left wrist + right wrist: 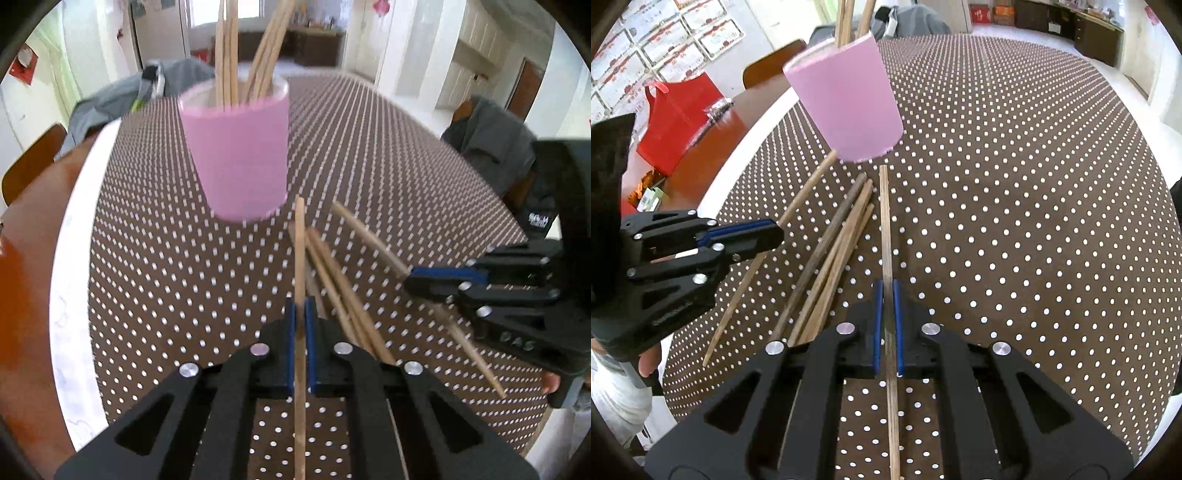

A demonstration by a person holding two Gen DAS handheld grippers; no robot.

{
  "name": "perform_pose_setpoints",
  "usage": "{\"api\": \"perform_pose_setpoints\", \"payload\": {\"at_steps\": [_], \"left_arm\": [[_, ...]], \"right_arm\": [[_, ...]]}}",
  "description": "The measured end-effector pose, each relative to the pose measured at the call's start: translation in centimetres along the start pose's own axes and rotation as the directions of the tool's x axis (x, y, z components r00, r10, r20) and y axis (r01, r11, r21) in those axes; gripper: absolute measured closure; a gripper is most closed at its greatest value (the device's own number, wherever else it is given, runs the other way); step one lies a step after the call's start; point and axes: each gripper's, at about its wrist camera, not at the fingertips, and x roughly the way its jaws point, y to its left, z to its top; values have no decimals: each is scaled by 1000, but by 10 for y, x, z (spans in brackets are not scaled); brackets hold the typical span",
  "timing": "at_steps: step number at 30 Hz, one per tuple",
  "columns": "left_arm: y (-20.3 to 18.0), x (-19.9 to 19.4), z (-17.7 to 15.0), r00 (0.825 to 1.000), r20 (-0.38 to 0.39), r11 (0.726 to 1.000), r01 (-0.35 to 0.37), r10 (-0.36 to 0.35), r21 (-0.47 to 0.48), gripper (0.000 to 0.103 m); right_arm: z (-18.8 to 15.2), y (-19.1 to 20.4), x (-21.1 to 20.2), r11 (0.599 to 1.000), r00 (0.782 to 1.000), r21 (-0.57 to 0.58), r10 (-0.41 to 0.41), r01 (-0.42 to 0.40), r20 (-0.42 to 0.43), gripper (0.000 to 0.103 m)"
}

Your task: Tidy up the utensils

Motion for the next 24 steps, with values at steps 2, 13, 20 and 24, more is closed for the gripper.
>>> {"api": "perform_pose_setpoints", "payload": {"at_steps": [2,13,20,24], "left_arm": [[-3,-13,2,999,52,1000,-3,3,3,97],[-16,-76,8,931,361,999,43,-43,8,97],[-16,-100,21,856,508,993,115,-91,-15,97],[-14,-111,26,810,577,988,149,-107,-26,97]], "right_arm": [[-1,0,-7,1000,1000,0,12,-12,28,97],[8,4,-59,995,968,-9,98,-98,231,97],[21,11,-89,988,933,-42,153,-147,325,97],[29,13,-105,985,905,-56,175,-166,389,97]]}}
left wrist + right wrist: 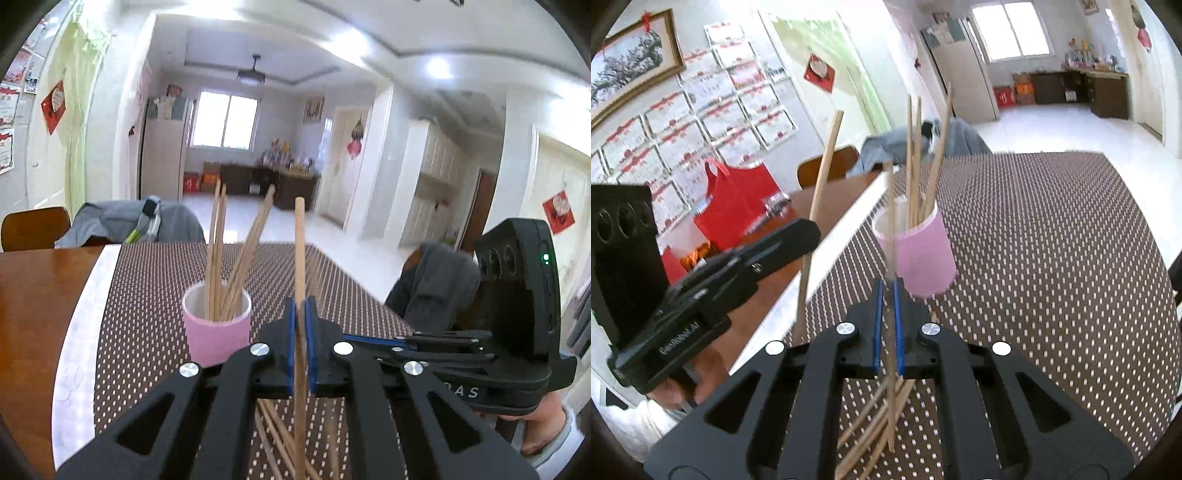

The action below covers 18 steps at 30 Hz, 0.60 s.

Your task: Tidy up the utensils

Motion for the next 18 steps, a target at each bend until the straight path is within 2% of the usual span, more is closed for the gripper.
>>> {"api": "perform_pose_setpoints", "payload": {"at_steps": [5,6,9,11,13,18], "left_arm": [[11,-2,17,996,91,999,21,-16,-49,97],[13,0,20,996,93,999,17,-12,-52,97],[23,10,23,998,53,997,-11,15,-77,97],[31,17,20,999,7,995,-38,39,-92,97],[39,24,15,997,-32,991,-73,70,-109,97],[50,33,9,990,-76,986,-123,115,-110,97]], "right_arm": [[21,8,-7,1000,995,-21,4,-2,101,97],[24,12,-3,1000,995,-23,-4,7,96,97],[26,8,15,999,999,-16,-39,40,35,97],[23,5,28,989,990,-45,-142,141,-3,96],[17,-10,53,988,982,2,-152,153,-109,96],[-1,-20,97,980,950,22,-184,196,-253,95]]}}
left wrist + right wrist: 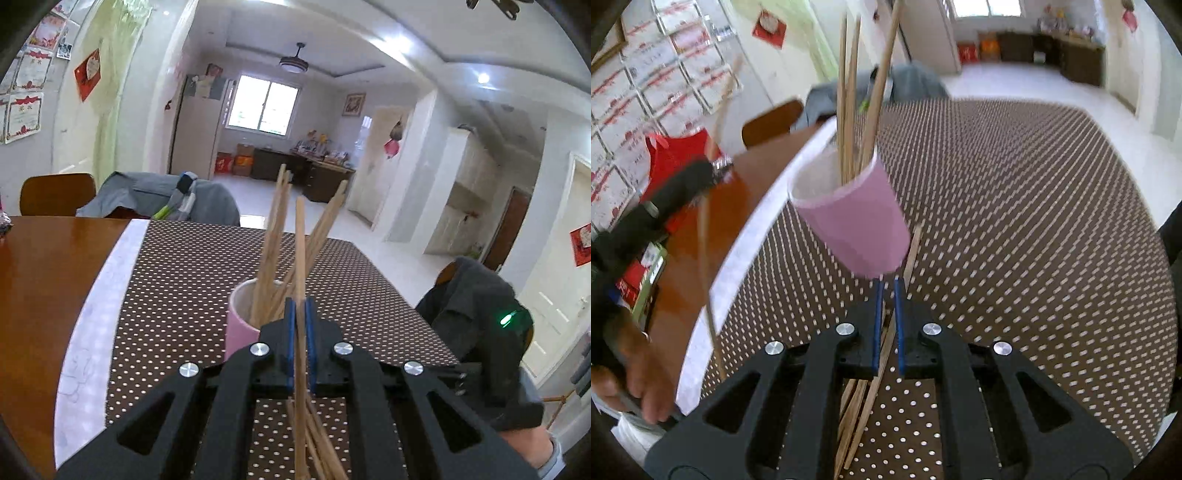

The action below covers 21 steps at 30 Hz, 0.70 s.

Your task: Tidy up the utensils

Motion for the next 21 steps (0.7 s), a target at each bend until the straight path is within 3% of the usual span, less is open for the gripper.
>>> {"api": "perform_pose_setpoints", "payload": {"at_steps": [2,4,7,14,17,19,21], "left_arm": [[3,3,1,999,-12,1000,-31,31,4,97],[10,8,2,998,-26,999,-50,50,-6,97],[23,13,2,996,-48,996,-78,77,-31,97],[33,19,-4,992,-72,994,-106,103,-36,97],[35,21,-6,991,-76,993,-114,110,-38,97],[38,25,-5,991,-80,993,-115,111,-42,97],[40,26,-5,990,-80,992,-116,112,-44,97]], "right_arm": [[-3,5,16,1000,999,-10,-28,28,-41,92],[-2,3,31,999,996,-4,-49,49,-74,76],[2,-2,44,996,993,8,-91,92,-81,63],[20,2,78,992,982,11,-122,125,-141,64],[23,2,90,986,975,-26,-167,165,-147,74],[27,6,95,979,969,-57,-200,194,-147,94],[30,5,99,984,972,-50,-178,172,-151,94]]}}
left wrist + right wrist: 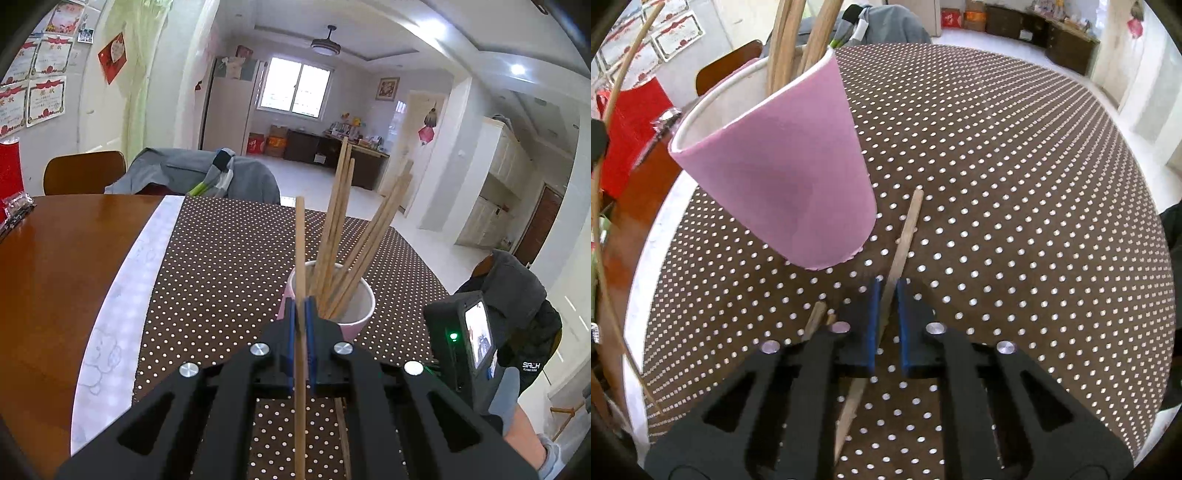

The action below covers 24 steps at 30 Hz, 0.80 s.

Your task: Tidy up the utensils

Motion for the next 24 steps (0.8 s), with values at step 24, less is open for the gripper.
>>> {"api": "perform_pose_setpoints", "payload": {"at_steps": [24], "left_arm": [[-25,-37,33,956,234,984,179,-180,26,97]], "right_arm": [[-14,-16,-198,972,746,-39,203,-231,634,97]]}}
